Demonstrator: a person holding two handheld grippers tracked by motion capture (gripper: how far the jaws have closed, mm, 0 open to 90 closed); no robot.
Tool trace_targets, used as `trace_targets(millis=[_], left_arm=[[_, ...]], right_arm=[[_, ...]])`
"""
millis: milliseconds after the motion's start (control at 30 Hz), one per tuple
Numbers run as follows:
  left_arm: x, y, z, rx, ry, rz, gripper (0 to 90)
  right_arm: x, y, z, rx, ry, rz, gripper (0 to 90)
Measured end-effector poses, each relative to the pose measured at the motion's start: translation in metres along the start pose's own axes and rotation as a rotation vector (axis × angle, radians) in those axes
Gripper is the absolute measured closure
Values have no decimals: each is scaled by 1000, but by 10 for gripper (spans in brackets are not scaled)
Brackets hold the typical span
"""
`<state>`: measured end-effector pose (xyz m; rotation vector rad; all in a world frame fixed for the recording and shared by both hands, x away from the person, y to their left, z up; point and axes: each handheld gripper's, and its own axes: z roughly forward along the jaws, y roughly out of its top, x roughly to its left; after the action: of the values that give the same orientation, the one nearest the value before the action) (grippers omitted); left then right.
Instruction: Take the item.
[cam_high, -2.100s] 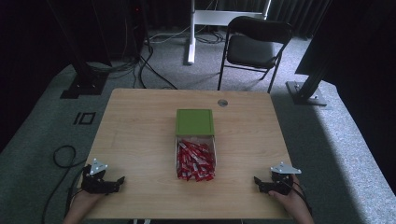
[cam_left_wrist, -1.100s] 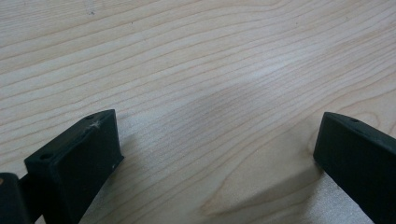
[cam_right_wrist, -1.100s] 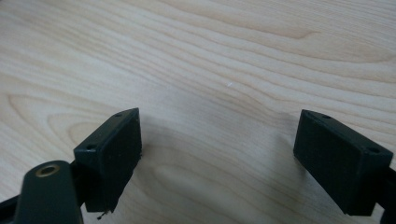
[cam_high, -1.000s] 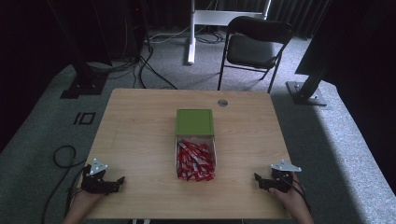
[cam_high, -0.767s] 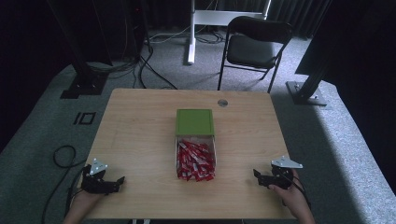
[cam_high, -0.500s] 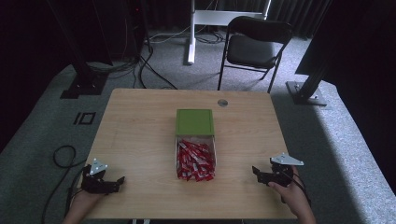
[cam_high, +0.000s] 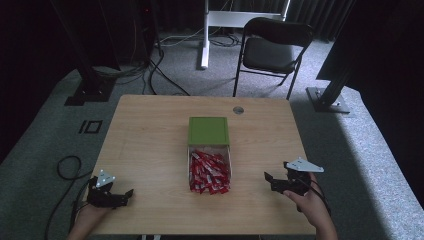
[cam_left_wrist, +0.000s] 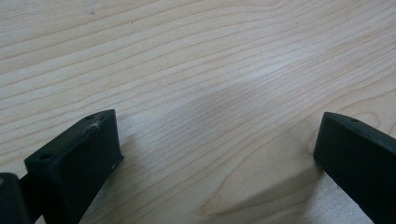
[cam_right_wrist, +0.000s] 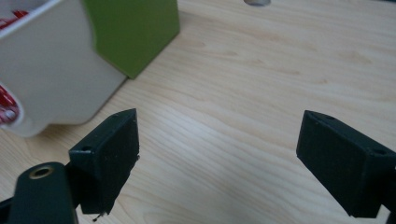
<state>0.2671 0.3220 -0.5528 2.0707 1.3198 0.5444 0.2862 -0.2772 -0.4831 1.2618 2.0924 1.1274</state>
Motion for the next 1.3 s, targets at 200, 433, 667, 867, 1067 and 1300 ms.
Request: trace_targets(millis=[200, 433, 667, 867, 1067, 1300], left_arm=[[0, 0, 0, 0, 0, -2, 14], [0, 0, 0, 0, 0, -2, 14], [1, 0, 0, 0, -6, 5, 14], [1, 0, 0, 0, -6, 5, 14], [1, 0, 0, 0, -6, 5, 14], [1, 0, 0, -1, -6, 4, 14]], right_arm=[[9, 16, 0, -32, 28, -21, 131], [20, 29, 3, -57, 60, -41, 131], [31, 44, 8, -76, 77, -53, 136], [45, 54, 12, -90, 123, -79, 136], [61, 64, 17, -97, 168, -109, 138], [77, 74, 25, -104, 220, -134, 139]])
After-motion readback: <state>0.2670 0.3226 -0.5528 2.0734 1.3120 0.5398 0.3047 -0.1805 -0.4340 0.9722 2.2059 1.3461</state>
